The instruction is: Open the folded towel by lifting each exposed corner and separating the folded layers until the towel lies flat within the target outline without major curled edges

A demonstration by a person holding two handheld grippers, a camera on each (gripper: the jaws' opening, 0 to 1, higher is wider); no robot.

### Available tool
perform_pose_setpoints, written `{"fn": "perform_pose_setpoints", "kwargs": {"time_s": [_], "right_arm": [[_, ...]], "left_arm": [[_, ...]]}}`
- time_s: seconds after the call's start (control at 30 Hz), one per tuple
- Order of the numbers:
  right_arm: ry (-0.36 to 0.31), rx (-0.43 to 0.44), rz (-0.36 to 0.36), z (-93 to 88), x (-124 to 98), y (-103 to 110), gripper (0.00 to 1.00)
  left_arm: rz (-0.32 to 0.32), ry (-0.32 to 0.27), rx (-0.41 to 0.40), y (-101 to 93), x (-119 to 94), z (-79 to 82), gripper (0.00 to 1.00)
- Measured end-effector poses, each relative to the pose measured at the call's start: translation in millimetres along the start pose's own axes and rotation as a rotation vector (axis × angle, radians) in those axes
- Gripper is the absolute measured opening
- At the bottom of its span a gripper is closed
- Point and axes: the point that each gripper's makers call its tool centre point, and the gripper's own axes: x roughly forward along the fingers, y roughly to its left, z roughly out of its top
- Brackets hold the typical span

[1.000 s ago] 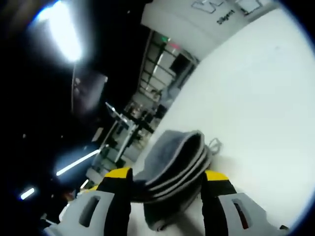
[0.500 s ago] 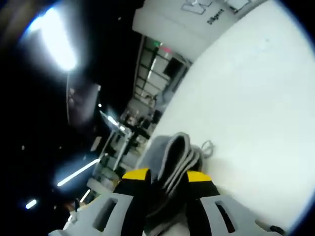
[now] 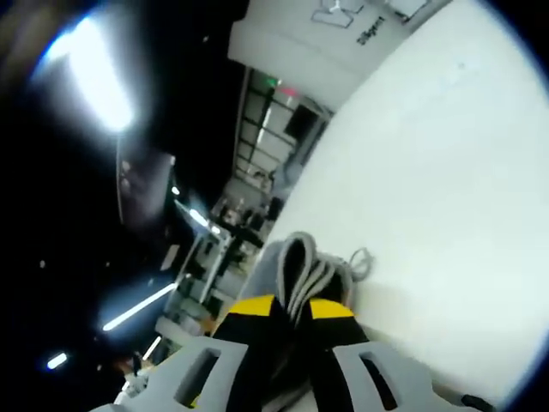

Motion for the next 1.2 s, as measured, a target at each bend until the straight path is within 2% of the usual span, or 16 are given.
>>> {"fn": "perform_pose_setpoints", "kwargs": {"time_s": [0.3,0.47,0.57,0.6,0.8,0.9,1.0,1.2], "right_arm": [[-0.015,-0.019,0.013,11.3,-3.5,6.2,0.05],[0.0,-0.074,-0.023,10.7,0.0,5.7,0.05],[-0.006,-0.072,-0.022,14.6,-0.1,8.4,0.04],[0.017,-0.1,-0.056,13.8,-0.2,4.9,0.04],[0.035,-0.117,-0.084,15.6,0.4,11.6,0.04],[0.043,-0.116,-0.112,15.9,2.6,15.3,0.04],[0.049,-0.112,-0.133,15.6,2.2,22.1,0.04],[0.092,-0.177,-0.245,11.3,3.3,29.9,0.04]], "left_arm": [[-0.027,-0.032,-0.014,-3.5,0.1,5.8,0.08],[-0.053,-0.025,-0.041,-4.9,-0.8,3.2,0.08],[-0.06,-0.034,-0.041,-4.9,-2.1,4.1,0.08],[-0.059,-0.037,-0.039,-4.1,-2.3,4.6,0.08],[-0.054,-0.045,-0.075,3.2,-5.8,3.6,0.08],[-0.021,-0.034,-0.027,9.5,-9.2,1.0,0.07],[-0.03,-0.045,-0.041,11.6,-12.2,0.5,0.07],[-0.036,-0.066,-0.081,23.4,-18.6,-5.7,0.07]]}}
